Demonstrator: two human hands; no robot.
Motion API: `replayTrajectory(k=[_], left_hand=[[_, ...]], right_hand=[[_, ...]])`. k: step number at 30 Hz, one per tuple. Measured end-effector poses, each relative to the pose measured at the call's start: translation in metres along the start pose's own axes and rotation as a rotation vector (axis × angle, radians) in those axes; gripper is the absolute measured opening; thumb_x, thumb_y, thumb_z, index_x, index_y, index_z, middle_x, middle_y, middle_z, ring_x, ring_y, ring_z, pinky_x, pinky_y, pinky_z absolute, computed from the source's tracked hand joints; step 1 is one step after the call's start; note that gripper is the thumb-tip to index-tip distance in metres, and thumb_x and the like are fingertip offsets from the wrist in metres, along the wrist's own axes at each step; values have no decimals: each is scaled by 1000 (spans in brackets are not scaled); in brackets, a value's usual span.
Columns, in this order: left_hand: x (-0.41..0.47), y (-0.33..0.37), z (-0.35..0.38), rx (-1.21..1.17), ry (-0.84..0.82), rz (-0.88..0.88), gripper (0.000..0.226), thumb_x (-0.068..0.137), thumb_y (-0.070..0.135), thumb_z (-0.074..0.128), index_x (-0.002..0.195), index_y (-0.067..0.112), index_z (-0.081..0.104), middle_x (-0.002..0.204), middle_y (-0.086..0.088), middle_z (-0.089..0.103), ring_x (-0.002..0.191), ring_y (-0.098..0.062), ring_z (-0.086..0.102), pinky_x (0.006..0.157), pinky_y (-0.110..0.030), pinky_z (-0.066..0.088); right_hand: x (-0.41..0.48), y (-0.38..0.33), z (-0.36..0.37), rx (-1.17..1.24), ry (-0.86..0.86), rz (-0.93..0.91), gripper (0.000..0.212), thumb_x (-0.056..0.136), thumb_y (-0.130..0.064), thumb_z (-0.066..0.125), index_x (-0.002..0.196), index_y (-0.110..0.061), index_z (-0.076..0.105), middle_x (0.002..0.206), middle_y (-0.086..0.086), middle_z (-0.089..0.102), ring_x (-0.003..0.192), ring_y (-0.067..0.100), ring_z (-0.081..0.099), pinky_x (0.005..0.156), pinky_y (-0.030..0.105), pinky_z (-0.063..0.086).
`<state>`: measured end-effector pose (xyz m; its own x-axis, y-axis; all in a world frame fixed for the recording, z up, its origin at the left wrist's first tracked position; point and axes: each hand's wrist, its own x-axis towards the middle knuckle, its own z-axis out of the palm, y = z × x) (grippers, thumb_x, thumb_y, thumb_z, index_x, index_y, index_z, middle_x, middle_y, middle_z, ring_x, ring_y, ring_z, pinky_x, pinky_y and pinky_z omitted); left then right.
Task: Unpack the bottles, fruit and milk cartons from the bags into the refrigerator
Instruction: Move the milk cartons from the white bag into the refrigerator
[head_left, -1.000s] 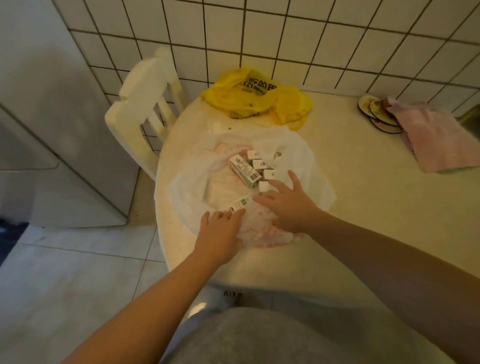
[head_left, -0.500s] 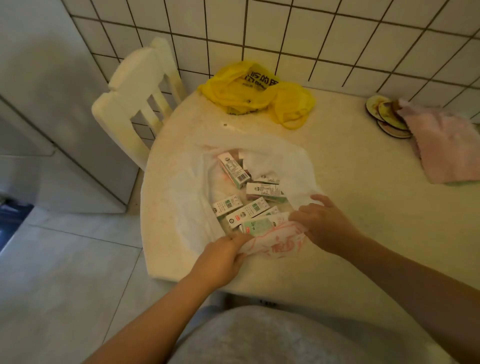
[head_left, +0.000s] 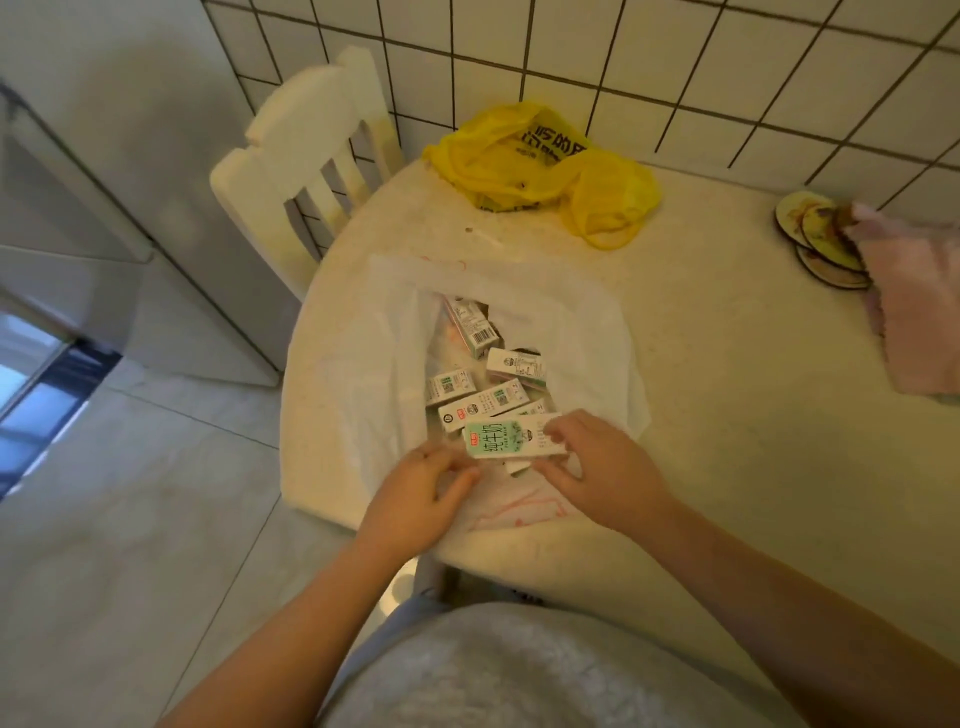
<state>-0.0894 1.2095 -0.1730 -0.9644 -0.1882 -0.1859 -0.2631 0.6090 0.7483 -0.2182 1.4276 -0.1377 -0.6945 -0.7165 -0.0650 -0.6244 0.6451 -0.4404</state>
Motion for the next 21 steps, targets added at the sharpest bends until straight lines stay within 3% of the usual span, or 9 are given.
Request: replayTrajectory(k=[3,6,9,12,21], left_hand=[[20,8,-9,107,191,41,23,96,24,57,118,18,64,122,-3,59,111,-18,55,94,-28,46],[51,12,-24,223,178,37,39,91,11,61,129,15,58,131,-9,57,118,-29,54,98,-39,46],[79,11,-38,395,-5,-105,61,90,21,63,146,18,42,149,-9,46,134,-32,43,107,-45,38],[94,0,-41,577,-121,-216,61,91,31,61,147,23,38,151,-4,44,138,-28,37,107,-48,34],[107,-32,-41,572,-40,-328,35,94,41,56,127,30,52,124,2,55,123,-26,45,101,-53,38]], right_hand=[[19,-14,5,-52,39,-83,44,87,-36,68,125,-18,57,122,1,56,106,23,54,85,37,48],[38,-23,13,-144,-20,-98,62,83,-42,68,138,-21,48,135,0,48,124,25,45,99,41,41],[50,-26,20,-259,-135,-72,71,84,-53,62,144,-23,40,143,-1,43,131,25,38,104,41,33],[57,-28,27,-325,-208,-55,65,87,-56,58,141,-25,41,137,-1,49,126,26,45,103,43,33],[60,-25,24,-269,-160,-16,52,85,-49,62,130,-28,48,129,-6,54,122,20,49,99,36,32]])
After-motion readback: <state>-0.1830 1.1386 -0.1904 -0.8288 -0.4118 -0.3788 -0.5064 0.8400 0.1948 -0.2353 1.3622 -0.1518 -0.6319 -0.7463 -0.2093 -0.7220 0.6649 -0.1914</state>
